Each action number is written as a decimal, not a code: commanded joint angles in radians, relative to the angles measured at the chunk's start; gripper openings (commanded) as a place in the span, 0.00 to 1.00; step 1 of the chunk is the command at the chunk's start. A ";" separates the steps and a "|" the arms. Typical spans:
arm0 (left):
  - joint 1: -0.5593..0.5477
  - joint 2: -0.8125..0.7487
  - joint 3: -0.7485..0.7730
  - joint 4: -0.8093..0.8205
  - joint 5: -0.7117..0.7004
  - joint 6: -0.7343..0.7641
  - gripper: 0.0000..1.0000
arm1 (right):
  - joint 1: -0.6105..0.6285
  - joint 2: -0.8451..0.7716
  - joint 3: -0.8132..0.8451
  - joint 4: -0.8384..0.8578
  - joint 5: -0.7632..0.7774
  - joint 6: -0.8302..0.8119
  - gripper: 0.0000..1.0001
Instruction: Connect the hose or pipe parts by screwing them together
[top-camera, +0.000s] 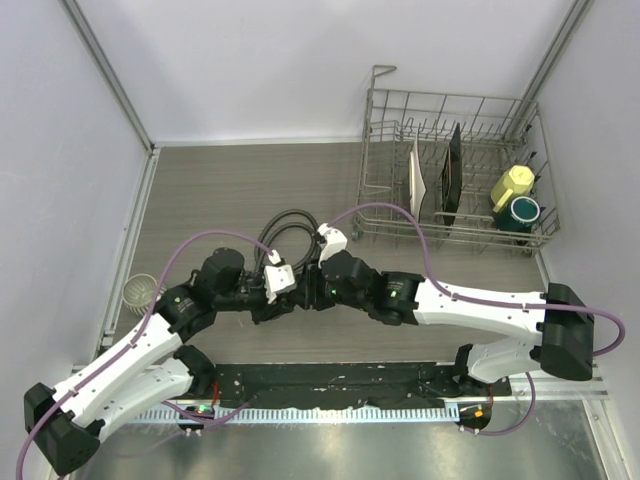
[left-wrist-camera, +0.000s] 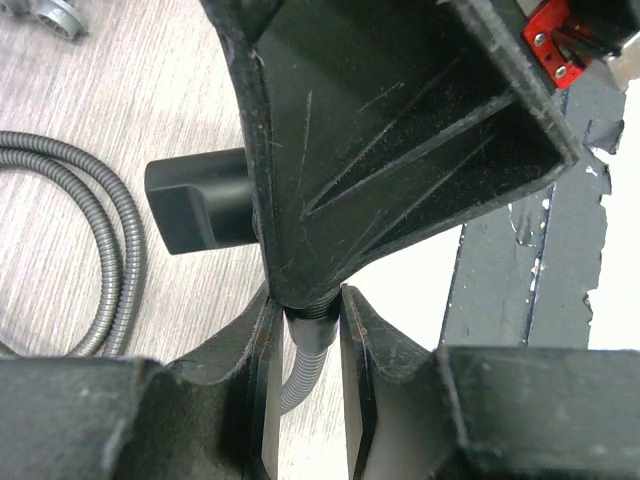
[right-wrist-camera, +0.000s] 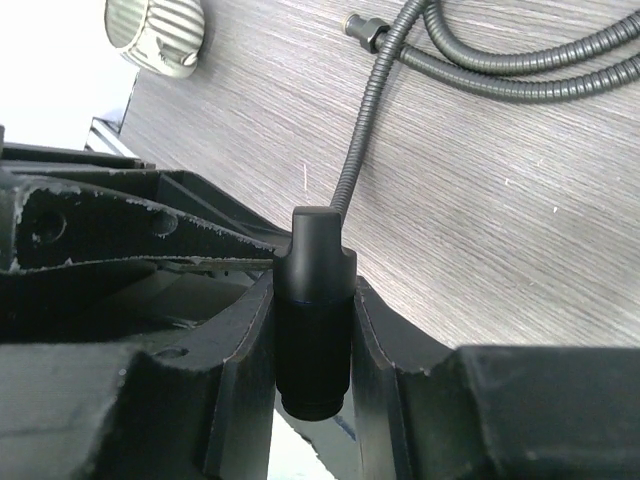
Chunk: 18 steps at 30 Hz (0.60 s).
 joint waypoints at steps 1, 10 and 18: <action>-0.017 0.003 0.060 0.240 -0.047 -0.017 0.00 | 0.020 0.006 0.083 0.010 -0.015 0.167 0.01; -0.029 0.019 0.063 0.244 -0.088 -0.031 0.00 | 0.020 0.005 0.042 0.057 0.030 0.290 0.01; -0.042 0.021 0.044 0.255 -0.090 -0.005 0.00 | 0.007 -0.046 0.003 0.109 0.004 0.442 0.01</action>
